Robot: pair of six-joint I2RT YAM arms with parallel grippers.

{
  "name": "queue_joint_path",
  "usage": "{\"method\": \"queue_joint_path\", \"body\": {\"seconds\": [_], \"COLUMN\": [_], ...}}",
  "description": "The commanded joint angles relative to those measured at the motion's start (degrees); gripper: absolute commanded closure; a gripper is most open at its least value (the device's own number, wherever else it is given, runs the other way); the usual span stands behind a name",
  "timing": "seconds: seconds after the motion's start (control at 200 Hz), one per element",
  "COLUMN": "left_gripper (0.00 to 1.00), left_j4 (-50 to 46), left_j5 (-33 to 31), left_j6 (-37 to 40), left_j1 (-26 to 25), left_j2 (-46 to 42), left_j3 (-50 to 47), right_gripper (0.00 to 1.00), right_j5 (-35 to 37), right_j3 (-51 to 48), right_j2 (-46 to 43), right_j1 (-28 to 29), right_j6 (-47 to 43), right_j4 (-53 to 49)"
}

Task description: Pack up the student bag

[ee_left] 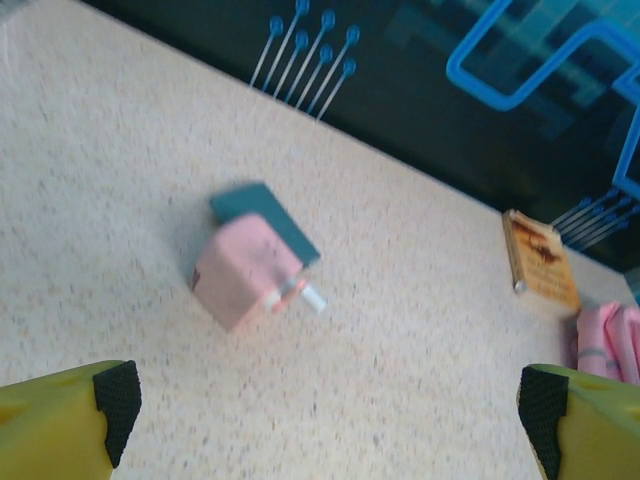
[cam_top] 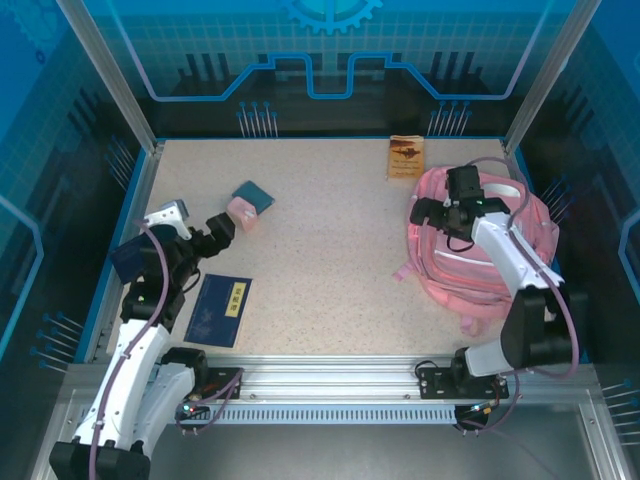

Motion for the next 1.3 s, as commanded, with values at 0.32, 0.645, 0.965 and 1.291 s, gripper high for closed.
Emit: {"method": "queue_joint_path", "body": {"seconds": [0.32,0.645,0.965,1.291], "left_gripper": [0.01,0.01,0.01,0.01], "left_j4": [-3.71,-3.56,-5.28,-5.79], "left_j5": [3.62,3.42,6.59,12.26], "left_j6": [0.36,0.21,1.25,3.27], "left_j1": [0.17,0.09,0.09,-8.02], "left_j2": [2.85,4.79,7.33,14.47], "left_j3": [-0.24,-0.50,0.64,4.46], "right_gripper": [0.02,0.02,0.06,0.04], "right_j5": [-10.69,-15.78,-18.11,-7.41], "right_j3": [0.49,14.28,33.36,4.77], "right_j2": [14.53,28.27,28.11,4.06], "right_j1": [7.39,33.53,35.09,21.31], "right_j6": [4.56,17.45,11.89,8.79], "right_j4": [1.54,8.70,0.16,-3.88]}}
